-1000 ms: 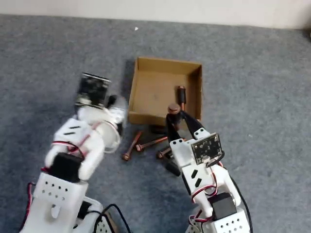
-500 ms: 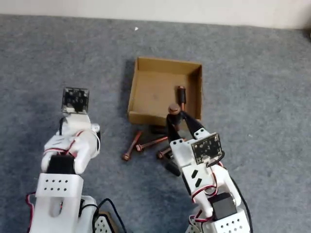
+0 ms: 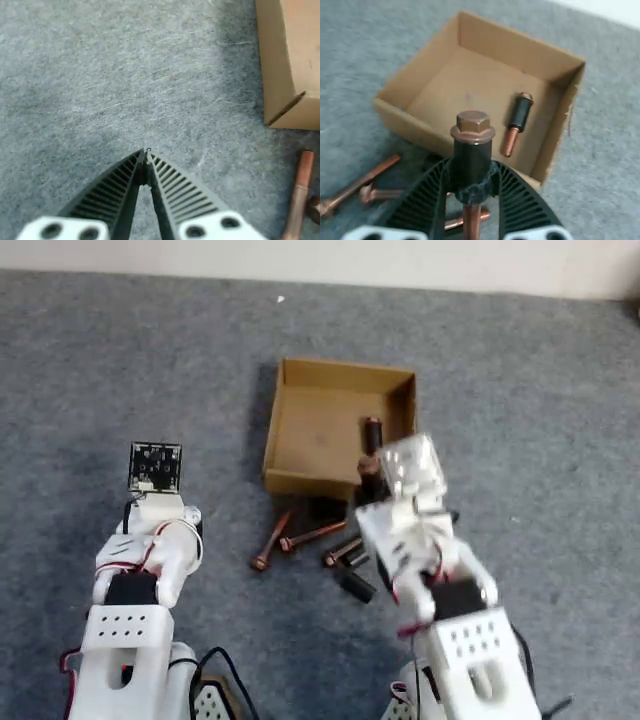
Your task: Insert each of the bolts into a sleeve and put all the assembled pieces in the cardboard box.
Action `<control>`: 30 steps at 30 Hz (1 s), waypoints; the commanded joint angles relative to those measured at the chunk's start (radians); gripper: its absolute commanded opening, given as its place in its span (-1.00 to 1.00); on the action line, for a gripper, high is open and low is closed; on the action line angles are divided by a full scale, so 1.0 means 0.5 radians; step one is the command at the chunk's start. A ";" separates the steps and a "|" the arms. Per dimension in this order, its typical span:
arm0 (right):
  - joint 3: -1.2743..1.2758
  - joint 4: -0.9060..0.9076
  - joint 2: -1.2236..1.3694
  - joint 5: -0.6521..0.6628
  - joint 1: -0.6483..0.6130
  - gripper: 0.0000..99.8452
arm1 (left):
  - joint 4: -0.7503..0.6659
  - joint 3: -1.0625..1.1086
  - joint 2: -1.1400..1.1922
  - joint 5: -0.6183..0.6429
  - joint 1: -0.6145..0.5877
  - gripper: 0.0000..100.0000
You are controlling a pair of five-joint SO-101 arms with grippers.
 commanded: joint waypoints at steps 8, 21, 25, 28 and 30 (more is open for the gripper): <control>-0.922 -0.017 1.030 -0.025 0.054 -0.99 | -0.046 -0.011 -0.011 -0.064 -0.026 -0.99; -1.824 -0.017 1.993 -0.025 0.054 -0.99 | -0.046 -0.008 -0.011 -0.153 -0.026 -0.99; -2.030 -0.008 2.239 -0.025 0.054 -0.99 | -0.043 -0.008 -0.011 -0.153 -0.026 -0.99; -2.110 0.038 2.321 -0.025 0.054 -0.98 | -0.043 -0.008 -0.011 -0.153 -0.026 -0.99; -2.147 0.158 2.340 -0.025 0.054 -0.98 | -0.043 -0.008 -0.011 -0.153 -0.026 -0.99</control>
